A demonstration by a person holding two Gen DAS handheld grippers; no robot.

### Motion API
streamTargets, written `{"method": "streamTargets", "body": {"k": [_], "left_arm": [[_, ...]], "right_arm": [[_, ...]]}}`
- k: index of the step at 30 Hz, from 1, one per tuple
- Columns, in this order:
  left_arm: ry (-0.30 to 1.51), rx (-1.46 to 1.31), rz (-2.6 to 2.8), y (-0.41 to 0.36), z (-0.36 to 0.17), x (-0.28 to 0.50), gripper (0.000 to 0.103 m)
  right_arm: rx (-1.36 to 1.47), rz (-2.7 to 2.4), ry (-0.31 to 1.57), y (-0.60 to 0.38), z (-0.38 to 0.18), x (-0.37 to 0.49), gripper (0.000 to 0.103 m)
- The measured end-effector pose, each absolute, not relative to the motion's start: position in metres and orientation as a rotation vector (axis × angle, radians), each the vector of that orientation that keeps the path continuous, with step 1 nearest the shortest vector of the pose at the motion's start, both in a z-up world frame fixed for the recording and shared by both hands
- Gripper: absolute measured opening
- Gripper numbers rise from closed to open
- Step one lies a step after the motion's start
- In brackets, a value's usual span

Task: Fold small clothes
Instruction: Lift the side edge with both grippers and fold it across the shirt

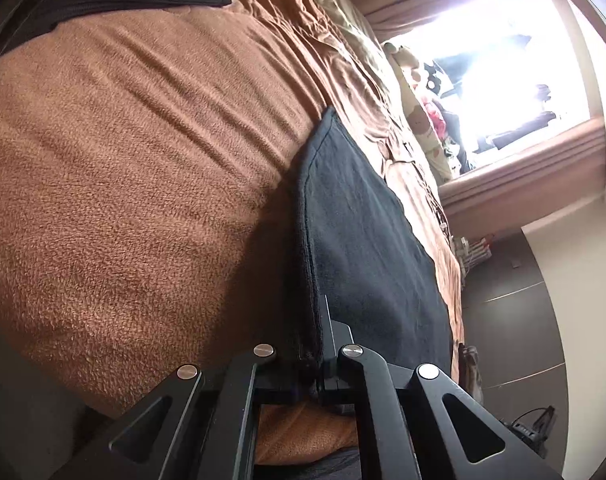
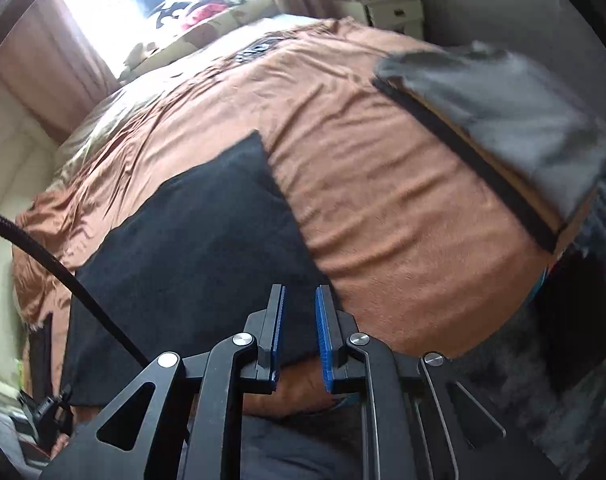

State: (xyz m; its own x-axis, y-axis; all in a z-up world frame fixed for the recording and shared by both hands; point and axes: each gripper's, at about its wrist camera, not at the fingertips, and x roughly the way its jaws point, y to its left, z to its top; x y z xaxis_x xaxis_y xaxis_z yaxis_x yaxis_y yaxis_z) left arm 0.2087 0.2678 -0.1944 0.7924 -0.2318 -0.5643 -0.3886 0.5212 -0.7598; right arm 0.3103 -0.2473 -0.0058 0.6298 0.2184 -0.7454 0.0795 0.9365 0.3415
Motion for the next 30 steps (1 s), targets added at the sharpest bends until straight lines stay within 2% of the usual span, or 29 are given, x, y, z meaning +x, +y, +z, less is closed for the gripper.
{"method": "streamTargets", "body": {"k": [4, 10, 23, 30], "left_arm": [[0.672, -1.032, 0.099, 0.27, -0.191, 0.211, 0.005], [0.665, -1.065, 0.103, 0.277, -0.2, 0.206, 0.005], [0.657, -1.111, 0.112, 0.281, -0.213, 0.196, 0.005], [0.662, -1.115, 0.12, 0.281, -0.216, 0.192, 0.005]], "right_arm": [[0.235, 0.172, 0.883, -0.194, 0.017, 0.312, 0.012], [0.132, 0.292, 0.9, -0.129, 0.015, 0.314, 0.012], [-0.144, 0.507, 0.977, -0.004, -0.049, 0.354, 0.012], [-0.177, 0.504, 1.034, 0.024, -0.09, 0.414, 0.01]]}}
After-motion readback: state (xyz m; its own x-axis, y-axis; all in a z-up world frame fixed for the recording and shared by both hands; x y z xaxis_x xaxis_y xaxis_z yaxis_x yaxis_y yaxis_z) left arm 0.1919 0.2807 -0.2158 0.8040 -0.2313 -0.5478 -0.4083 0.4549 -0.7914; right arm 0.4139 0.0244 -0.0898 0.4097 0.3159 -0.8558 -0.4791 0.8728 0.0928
